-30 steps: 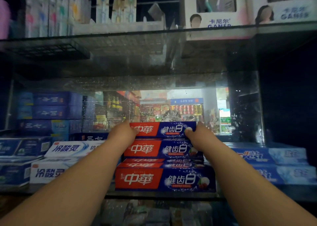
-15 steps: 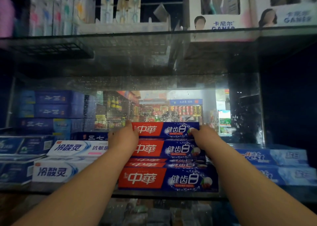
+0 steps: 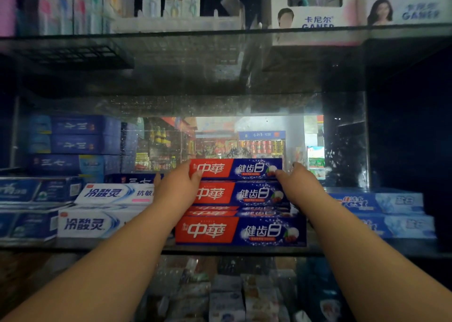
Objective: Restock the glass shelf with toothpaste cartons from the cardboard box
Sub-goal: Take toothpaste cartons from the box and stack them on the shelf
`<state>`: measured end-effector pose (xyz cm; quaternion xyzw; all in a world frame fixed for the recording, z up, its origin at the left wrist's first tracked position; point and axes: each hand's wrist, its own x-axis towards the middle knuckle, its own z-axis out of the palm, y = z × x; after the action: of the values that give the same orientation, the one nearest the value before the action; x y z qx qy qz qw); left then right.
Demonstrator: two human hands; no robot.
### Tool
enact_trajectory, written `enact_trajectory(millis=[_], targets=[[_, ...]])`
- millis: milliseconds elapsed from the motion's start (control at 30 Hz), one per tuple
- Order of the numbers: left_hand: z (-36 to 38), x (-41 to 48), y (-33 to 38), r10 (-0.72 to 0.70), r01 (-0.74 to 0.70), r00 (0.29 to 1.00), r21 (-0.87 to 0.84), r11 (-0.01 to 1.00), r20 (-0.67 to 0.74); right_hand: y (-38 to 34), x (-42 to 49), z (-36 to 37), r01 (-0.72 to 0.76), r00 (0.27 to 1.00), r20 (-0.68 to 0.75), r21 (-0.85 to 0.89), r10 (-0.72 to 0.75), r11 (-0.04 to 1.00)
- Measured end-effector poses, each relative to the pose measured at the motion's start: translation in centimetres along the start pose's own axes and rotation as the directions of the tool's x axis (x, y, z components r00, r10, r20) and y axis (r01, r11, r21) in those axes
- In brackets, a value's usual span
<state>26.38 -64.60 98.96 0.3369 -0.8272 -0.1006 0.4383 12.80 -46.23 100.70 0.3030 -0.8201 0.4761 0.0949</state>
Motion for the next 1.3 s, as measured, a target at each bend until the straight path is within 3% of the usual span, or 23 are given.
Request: enact_trajectory(millis=[167, 300, 433, 567, 733, 933, 1067, 1167, 1300], targets=[[-1.4, -2.5, 0.2, -0.001, -0.001, 1.000, -0.119, 0.993, -0.023, 1.1, -3.1, -0.4, 0.072, 0.995, -0.074, 0.142, -0.062, 0.987], [-1.6, -6.5, -0.7, 0.030, -0.041, 0.997, -0.171, 0.984, -0.068, 3.1, -6.2, -0.2, 0.059, 0.997, -0.062, 0.152, -0.050, 0.987], [-0.6, -10.2, -1.6, 0.045, -0.058, 0.993, -0.114, 0.992, -0.112, 4.5, -8.6, 0.5, -0.007, 0.999, -0.031, -0.027, 0.006, 1.000], [-0.3, -11.8, -1.8, -0.042, 0.038, 0.999, -0.143, 0.989, -0.022, 5.6, -9.2, 1.4, -0.009, 0.999, -0.049, -0.200, -0.001, 0.980], [-0.4, -12.8, -0.6, -0.131, 0.102, 0.991, -0.425, 0.900, -0.041, 5.5, -9.9, 1.5, 0.028, 0.993, -0.108, -0.186, -0.048, 0.982], [-1.1, -10.5, -0.2, -0.145, -0.001, 0.974, -0.644, 0.765, -0.173, 3.8, -8.3, 0.3, 0.163, 0.954, -0.251, -0.027, -0.165, 0.986], [-1.3, -6.5, 0.5, -0.148, 0.040, 0.980, -0.598, 0.801, -0.132, 2.2, -5.1, 0.2, 0.108, 0.973, -0.209, 0.045, -0.096, 0.993], [-0.1, -5.8, 0.2, -0.159, 0.133, 0.987, -0.415, 0.900, -0.030, 2.9, -3.8, 1.5, 0.044, 0.991, -0.127, 0.014, -0.042, 0.999], [1.1, -6.3, 0.3, -0.147, 0.139, 0.985, -0.095, 0.986, -0.090, 4.5, -3.6, 2.7, 0.066, 0.986, -0.157, 0.015, -0.063, 0.998]])
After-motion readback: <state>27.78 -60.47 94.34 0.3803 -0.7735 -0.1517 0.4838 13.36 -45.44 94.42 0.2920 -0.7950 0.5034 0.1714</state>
